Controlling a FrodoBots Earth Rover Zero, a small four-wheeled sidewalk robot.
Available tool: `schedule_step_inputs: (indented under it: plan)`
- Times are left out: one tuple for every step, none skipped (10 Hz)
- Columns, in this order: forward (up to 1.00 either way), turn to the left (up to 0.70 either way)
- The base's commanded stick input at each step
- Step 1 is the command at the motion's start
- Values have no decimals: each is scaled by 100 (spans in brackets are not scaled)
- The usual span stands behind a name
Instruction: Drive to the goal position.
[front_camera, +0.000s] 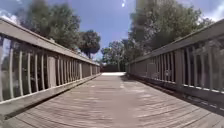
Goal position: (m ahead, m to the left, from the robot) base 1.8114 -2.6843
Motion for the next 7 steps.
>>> schedule_step_inputs:
  plan:
    - [0, -50]
    - [0, -50]
    - [0, -50]
    - [0, -50]
    - [0, -50]
    - [0, -50]
    - [0, -50]
